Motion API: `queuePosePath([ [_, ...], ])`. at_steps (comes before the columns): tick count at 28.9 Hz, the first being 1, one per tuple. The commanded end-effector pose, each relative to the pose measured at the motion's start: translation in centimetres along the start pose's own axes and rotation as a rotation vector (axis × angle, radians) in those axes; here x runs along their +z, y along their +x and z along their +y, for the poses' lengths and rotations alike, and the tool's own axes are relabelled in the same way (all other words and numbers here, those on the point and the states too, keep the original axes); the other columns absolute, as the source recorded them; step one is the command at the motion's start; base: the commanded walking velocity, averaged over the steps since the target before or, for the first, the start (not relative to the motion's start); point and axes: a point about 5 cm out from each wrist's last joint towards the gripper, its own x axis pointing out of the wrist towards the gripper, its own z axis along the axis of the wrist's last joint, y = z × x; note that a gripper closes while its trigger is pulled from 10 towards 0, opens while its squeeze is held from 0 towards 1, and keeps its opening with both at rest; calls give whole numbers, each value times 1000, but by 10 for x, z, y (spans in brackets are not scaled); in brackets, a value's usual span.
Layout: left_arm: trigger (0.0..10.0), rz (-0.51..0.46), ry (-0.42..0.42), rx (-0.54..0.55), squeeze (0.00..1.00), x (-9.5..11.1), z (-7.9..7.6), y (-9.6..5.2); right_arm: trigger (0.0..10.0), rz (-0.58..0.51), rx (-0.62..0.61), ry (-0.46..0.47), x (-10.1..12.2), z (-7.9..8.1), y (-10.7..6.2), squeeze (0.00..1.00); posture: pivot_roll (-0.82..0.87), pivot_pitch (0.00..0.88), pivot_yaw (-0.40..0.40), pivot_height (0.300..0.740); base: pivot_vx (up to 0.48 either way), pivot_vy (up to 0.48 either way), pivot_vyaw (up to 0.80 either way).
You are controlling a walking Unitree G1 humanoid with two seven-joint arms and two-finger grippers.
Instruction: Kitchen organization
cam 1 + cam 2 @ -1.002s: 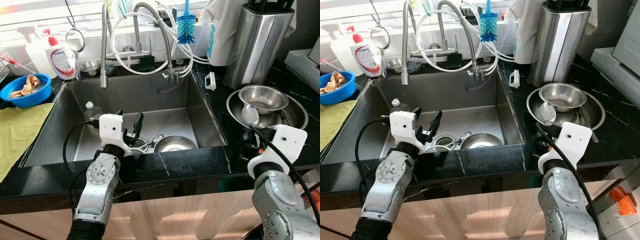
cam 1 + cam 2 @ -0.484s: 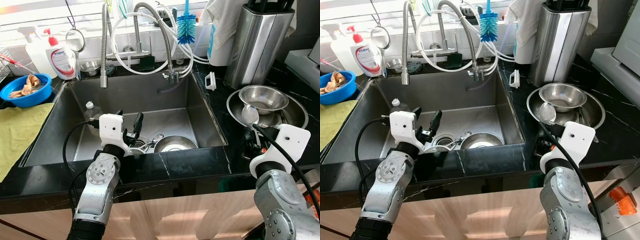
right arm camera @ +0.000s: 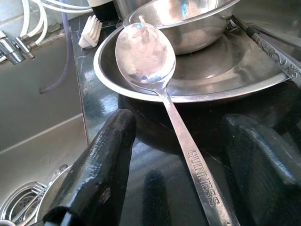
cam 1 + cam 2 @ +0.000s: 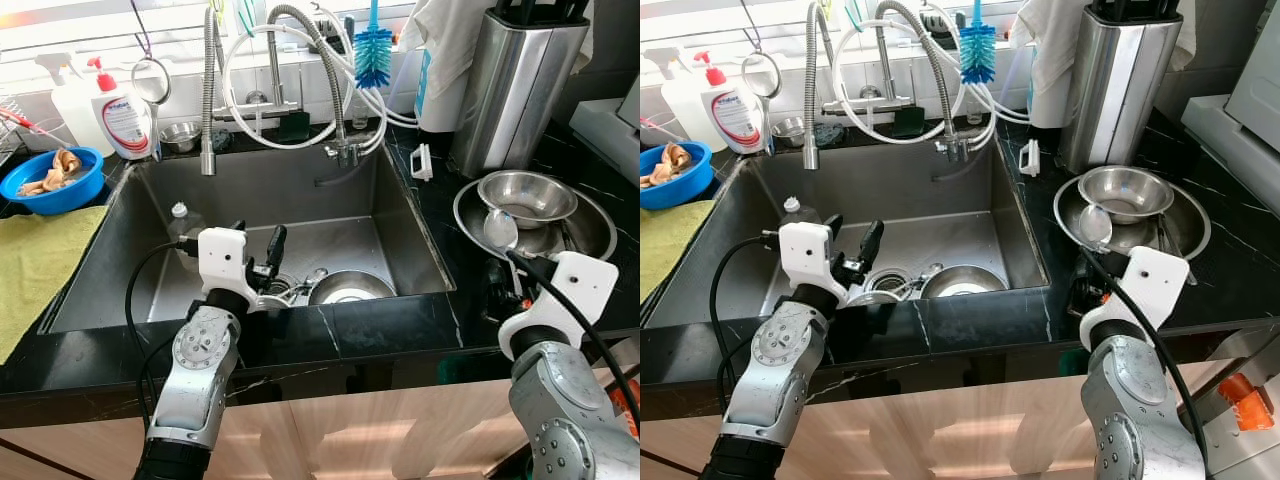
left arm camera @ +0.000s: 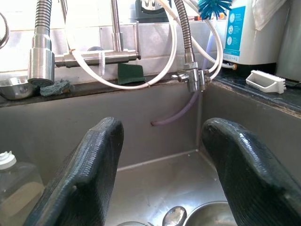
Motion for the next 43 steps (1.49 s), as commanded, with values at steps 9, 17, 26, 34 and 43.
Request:
queuePosePath([
  [9,10000,17,-4,0,0,-2,3,-1,0,43,39,38,-6,5,1,0,-132,0,65,740,0,0,0],
  [17,10000,18,-3,2,0,-2,3,-1,0,42,44,40,-6,6,1,0,-132,0,64,740,0,0,0],
  [26,10000,18,-2,-1,0,-2,2,-1,0,43,62,46,-5,10,1,0,-132,0,64,740,0,0,0],
  [34,10000,17,-2,0,0,-2,3,0,0,31,78,53,-3,14,1,0,-133,0,64,740,0,0,0],
  [43,10000,12,-3,3,0,-2,2,0,6706,-20,139,66,6,26,-1,0,-133,0,64,740,0,0,0],
])
